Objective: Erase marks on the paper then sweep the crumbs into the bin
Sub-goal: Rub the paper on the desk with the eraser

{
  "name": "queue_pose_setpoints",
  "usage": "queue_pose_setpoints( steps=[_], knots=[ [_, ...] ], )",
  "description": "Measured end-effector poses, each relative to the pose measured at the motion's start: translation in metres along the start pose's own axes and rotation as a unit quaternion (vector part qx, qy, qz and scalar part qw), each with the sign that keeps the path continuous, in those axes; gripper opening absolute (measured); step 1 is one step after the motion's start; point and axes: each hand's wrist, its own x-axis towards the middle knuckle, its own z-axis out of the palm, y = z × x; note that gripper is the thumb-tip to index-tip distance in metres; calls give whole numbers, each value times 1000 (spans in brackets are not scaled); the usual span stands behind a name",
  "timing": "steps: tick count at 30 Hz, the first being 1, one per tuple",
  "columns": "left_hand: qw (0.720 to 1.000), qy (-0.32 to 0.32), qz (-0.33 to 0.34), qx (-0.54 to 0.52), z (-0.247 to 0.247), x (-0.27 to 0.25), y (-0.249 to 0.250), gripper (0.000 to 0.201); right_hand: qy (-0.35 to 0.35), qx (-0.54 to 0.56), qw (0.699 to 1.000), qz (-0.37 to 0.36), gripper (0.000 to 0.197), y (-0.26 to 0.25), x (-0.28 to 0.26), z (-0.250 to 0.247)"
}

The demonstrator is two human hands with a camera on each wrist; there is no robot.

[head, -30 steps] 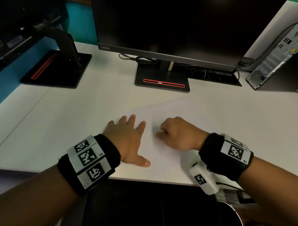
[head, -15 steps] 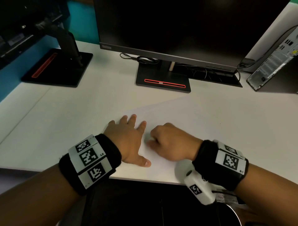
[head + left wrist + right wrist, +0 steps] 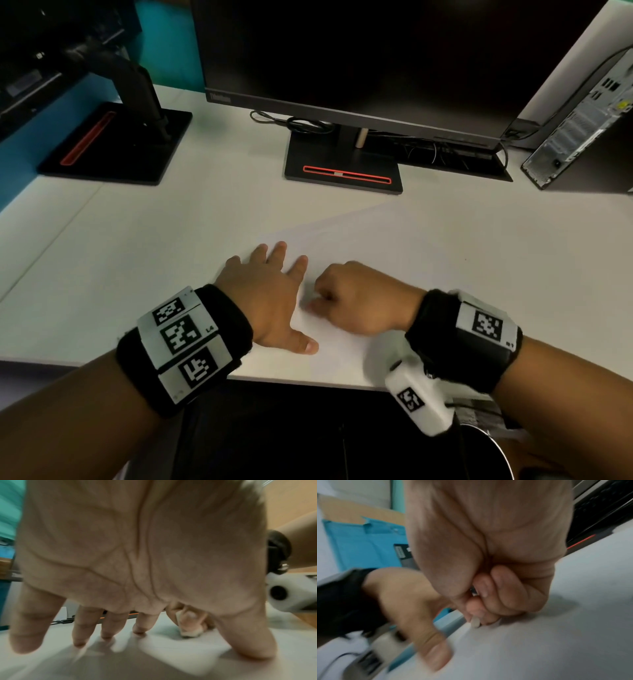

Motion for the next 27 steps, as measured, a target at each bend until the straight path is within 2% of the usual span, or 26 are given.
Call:
queue_pose_setpoints(
  steps=[3, 5, 10, 14, 16, 18, 20, 22, 25, 27],
  knots=[
    [1000, -4, -3, 4, -1, 0, 1, 129, 61, -20, 995, 72, 49, 25, 9, -15],
    [1000, -4, -5, 4, 0, 0, 0, 129, 81, -20, 993, 82, 47, 30, 10, -15],
    [1000, -1, -3, 3, 0, 1, 0, 129, -15, -9, 1000, 14, 48, 11, -4, -2],
    [1000, -4, -3, 4, -1, 1, 0, 129, 37, -20, 995, 85, 48, 35, 5, -21],
    [1000, -6, -3, 2, -1, 0, 1, 129, 61, -23, 993, 98, 48, 39, 7, -21],
    [1000, -9, -4, -2, -1, -1, 0, 129, 41, -36, 997, 62, 46, 31, 3, -14],
    [1000, -9, -3, -2, -1, 0, 1, 129, -8, -34, 999, 26, 46, 20, -2, -8],
    [1000, -8, -3, -1, -1, 0, 0, 129, -20, -38, 999, 34, 47, 23, 0, -12],
    [1000, -10, -2, 0, -2, -1, 1, 129, 39, -33, 994, 98, 48, 43, 8, -28],
    [1000, -11, -2, 1, -1, 0, 0, 129, 59, -44, 992, 100, 48, 48, 7, -28]
  ],
)
